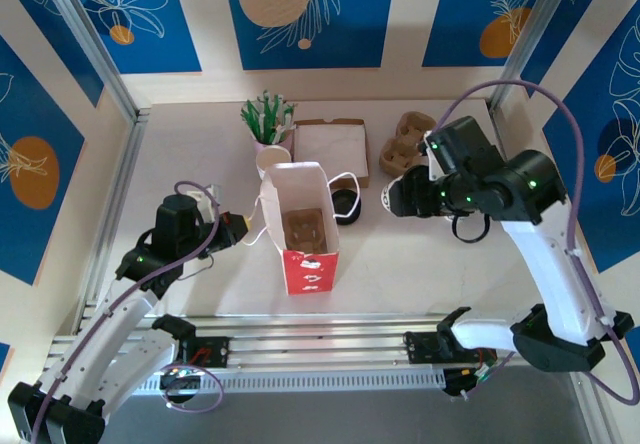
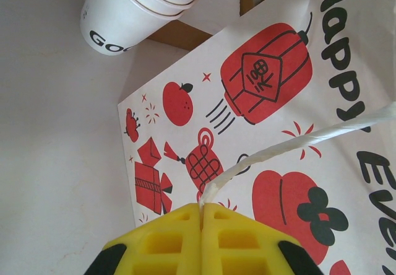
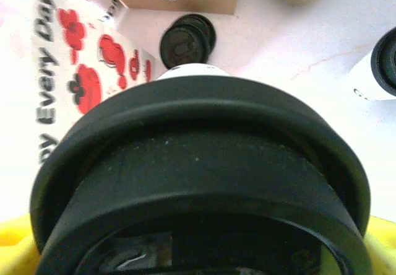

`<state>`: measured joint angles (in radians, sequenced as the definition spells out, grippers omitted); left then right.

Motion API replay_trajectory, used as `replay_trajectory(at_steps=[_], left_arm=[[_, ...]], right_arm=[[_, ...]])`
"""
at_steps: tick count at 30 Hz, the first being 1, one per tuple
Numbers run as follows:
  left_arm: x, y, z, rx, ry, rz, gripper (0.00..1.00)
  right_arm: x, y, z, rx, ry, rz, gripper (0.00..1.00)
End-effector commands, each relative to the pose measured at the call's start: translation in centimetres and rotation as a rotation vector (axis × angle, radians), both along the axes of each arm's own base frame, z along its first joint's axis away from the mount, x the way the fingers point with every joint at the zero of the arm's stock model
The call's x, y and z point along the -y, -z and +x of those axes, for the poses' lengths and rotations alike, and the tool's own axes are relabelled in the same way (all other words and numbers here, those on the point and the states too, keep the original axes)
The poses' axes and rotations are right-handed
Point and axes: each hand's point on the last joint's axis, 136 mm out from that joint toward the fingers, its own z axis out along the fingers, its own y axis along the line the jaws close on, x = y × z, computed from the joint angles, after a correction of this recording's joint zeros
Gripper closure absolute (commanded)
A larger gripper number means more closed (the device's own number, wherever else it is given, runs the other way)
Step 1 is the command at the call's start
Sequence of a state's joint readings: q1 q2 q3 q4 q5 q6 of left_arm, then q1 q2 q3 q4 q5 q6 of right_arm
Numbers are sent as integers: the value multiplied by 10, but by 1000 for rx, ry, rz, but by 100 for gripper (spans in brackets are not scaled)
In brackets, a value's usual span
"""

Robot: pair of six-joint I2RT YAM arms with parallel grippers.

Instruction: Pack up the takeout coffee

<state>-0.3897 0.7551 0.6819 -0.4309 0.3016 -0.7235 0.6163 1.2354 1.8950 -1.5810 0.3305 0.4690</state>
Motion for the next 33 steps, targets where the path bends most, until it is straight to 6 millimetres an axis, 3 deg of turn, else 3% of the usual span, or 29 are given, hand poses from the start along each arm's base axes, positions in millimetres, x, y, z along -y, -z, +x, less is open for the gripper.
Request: replay_trajectory(at_steps=[1,12,17,23,33], left_arm=[[5,-14,0,36,21,-2,100],[5,-17,-2,38,23,0,100],[5,-17,-2,39,26,4,100],[5,-18,-3,42,28,0,100],[5,-21,-5,47,35,7,100]], right_arm=[[-5,-15,-25,-12,-75,55,16],[-49,-51,-46,41,-267,106,18],[-78,-53,-50,39,-359,58,18],[-111,-40,-49,-2,-438,-2,18],[-129,7,-39,-138,-486,-132,18]])
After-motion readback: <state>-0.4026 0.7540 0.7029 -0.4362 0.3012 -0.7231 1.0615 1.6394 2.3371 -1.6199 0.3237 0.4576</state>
